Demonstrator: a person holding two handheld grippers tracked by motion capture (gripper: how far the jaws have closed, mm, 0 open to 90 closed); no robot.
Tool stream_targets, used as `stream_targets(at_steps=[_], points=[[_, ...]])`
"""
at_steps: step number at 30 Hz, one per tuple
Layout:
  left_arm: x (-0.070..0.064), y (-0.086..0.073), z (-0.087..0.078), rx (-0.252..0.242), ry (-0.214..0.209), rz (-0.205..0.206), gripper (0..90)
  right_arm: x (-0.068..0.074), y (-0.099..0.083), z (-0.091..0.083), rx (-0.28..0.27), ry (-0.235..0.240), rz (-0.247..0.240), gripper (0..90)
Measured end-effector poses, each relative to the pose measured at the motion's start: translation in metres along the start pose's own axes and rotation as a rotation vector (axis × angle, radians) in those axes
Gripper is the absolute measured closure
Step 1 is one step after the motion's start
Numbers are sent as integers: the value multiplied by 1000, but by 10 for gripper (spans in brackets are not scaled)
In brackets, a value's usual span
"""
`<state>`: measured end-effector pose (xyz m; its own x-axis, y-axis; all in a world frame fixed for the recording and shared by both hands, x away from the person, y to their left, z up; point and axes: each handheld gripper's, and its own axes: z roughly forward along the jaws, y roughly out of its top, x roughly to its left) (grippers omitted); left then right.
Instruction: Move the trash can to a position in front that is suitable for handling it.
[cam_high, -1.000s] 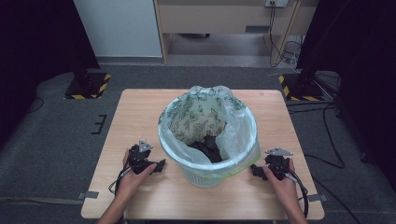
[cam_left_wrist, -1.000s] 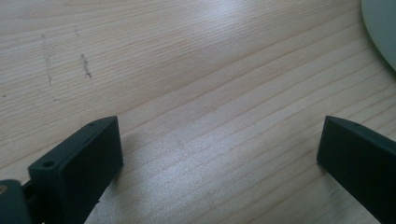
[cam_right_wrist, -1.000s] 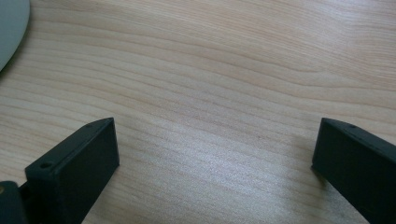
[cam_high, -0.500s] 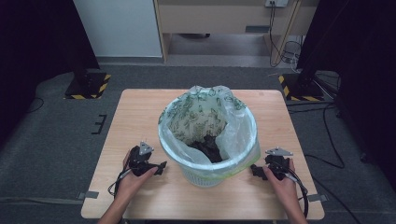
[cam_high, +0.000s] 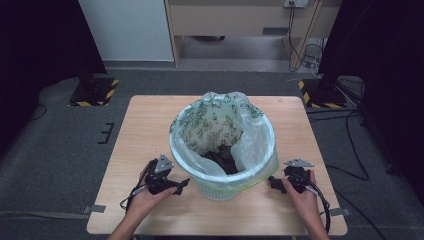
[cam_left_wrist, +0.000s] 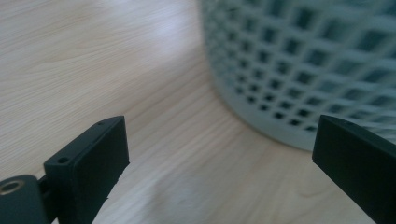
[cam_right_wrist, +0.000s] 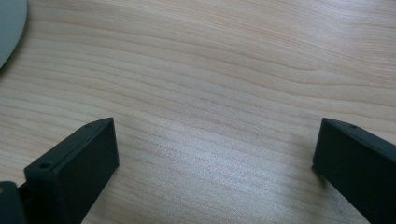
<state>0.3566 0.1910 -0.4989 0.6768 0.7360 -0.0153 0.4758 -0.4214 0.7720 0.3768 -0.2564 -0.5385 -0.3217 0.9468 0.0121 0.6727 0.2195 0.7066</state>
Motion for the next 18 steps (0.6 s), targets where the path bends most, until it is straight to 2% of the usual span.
stream_targets(at_steps=[1, 2, 4, 8, 13, 18], points=[[-7, 3, 0, -4, -37, 3, 29, 0, 0, 0, -1, -3, -2, 5], [-7, 3, 0, -4, -37, 3, 27, 0, 0, 0, -1, -5, -4, 5], [-15, 5, 0, 5, -51, 28, 29, 0, 0, 0, -1, -4, -3, 5], [-20, 6, 1, 11, -69, 40, 24, 0, 0, 0, -1, -5, -5, 5], [-22, 8, 1, 0, -102, 31, 27, 0, 0, 0, -1, -5, -4, 5], [-23, 10, 3, -25, -101, 15, 27, 0, 0, 0, -1, -6, -4, 5]])
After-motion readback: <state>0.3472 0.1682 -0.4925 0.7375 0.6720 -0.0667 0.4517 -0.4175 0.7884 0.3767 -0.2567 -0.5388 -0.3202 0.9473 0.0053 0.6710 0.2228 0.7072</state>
